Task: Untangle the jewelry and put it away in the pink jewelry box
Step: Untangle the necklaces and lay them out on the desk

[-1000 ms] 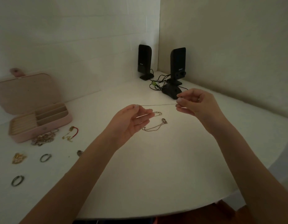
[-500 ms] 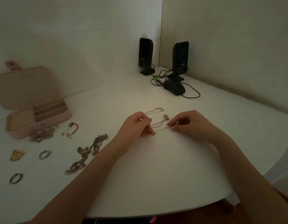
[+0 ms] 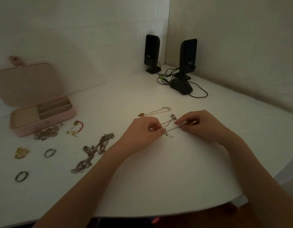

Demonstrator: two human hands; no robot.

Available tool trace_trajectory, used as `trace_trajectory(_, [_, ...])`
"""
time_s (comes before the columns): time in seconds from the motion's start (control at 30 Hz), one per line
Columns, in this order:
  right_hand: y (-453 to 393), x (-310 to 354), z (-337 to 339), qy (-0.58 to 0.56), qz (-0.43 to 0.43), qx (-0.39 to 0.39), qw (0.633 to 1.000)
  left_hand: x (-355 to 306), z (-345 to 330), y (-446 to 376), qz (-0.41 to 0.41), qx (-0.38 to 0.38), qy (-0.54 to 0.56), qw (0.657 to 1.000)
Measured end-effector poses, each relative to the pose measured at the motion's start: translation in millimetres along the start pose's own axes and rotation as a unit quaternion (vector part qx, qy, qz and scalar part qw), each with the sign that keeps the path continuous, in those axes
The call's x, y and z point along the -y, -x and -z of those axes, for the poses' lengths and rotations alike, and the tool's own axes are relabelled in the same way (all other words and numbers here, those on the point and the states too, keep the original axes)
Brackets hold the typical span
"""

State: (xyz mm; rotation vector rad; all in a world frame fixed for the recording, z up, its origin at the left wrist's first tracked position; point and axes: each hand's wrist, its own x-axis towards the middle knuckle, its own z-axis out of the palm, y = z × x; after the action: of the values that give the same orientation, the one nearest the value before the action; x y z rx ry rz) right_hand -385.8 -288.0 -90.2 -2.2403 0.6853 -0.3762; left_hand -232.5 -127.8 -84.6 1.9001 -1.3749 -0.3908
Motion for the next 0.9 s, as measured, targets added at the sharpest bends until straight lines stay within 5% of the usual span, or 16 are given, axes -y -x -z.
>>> trace_trajectory(0.2, [1.9, 34.5, -10.3, -0.033, 0.08, -0.091, 0.992, 15.7, 43.8, 10.2, -0.004, -0.072, 0.012, 0.997])
trace_trajectory(0.5, [-40.3, 126.8, -90.3, 0.089, 0.203, 0.15, 0.964, 67.0, 138.6, 55.2, 0.069, 0.087, -0.128, 0.986])
trace_trajectory(0.9, [-63.9, 152.2, -142.4, 0.165, 0.192, 0.243, 0.936, 101.2, 150.7, 67.1, 0.082, 0.161, -0.13, 0.975])
